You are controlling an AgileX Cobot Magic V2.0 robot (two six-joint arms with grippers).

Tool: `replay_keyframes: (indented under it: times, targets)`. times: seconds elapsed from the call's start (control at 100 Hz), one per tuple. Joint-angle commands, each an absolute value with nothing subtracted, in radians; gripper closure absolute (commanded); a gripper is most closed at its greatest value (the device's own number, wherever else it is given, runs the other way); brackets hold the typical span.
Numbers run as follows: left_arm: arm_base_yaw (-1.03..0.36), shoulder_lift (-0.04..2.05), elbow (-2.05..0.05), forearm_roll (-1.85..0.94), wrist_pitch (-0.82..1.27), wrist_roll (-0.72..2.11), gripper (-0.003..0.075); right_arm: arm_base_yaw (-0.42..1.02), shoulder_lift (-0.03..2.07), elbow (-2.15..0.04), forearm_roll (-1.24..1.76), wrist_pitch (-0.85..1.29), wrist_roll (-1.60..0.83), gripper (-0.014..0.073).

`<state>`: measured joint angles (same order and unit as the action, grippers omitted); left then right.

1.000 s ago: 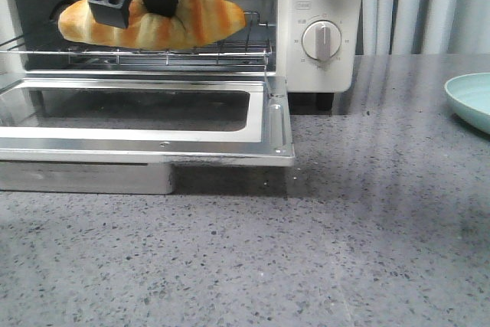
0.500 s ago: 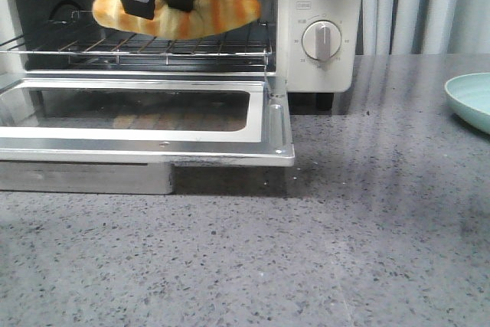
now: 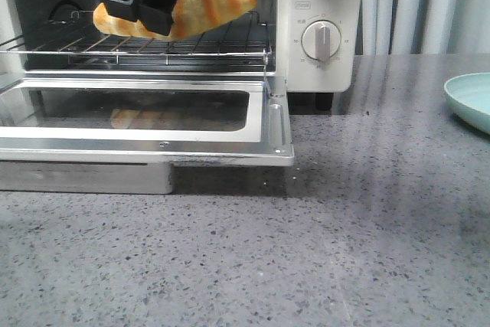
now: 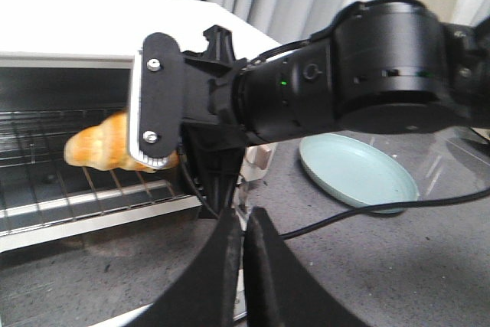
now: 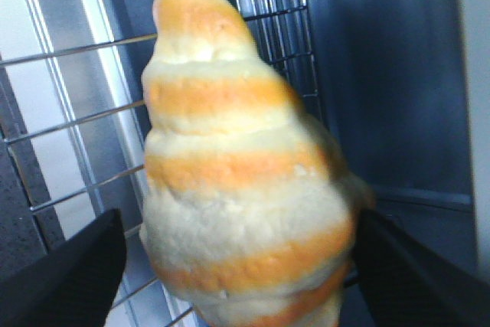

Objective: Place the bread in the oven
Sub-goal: 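Lower the croissant onto the wire rack and open the right gripper, then withdraw the right gripper out of the oven toward the plate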

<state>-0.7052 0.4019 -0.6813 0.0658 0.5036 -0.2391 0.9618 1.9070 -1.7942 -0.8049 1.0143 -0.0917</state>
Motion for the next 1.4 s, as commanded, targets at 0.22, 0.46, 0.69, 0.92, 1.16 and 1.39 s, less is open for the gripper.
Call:
replay_keyframes:
  times: [0.22,0.46,0.69,0.92,1.16,1.39]
  targets:
    - [-0.686,0.407,-0.707,0.077,0.457,-0.260,0.0742,1.043,1.852,-1.827,-0.874,1.058,-0.086,0.0036]
    - [-0.686,0.407,-0.707,0.077,0.457,-0.260,0.0742,1.060,1.852,-1.852,-0.873,1.077,-0.084,0.0036]
    - [-0.686,0.407,-0.707,0.077,0.457,-0.260,0.0741,1.062,1.852,-1.939,-0.859,1.128,-0.069,0.0036]
    - [-0.686,0.407,-0.707,0.079,0.457,-0.260,0.0742,1.085,1.845,-1.967,-0.785,1.190,-0.069,0.0036]
    - [-0.680,0.371,-0.707,0.149,0.461,-0.288,0.0742,1.186,1.815,-1.967,-0.770,1.240,-0.069,0.0036]
    - [-0.586,0.214,-0.707,0.353,0.564,-0.419,0.0742,1.296,1.775,-1.967,-0.759,1.299,-0.051,0.0036]
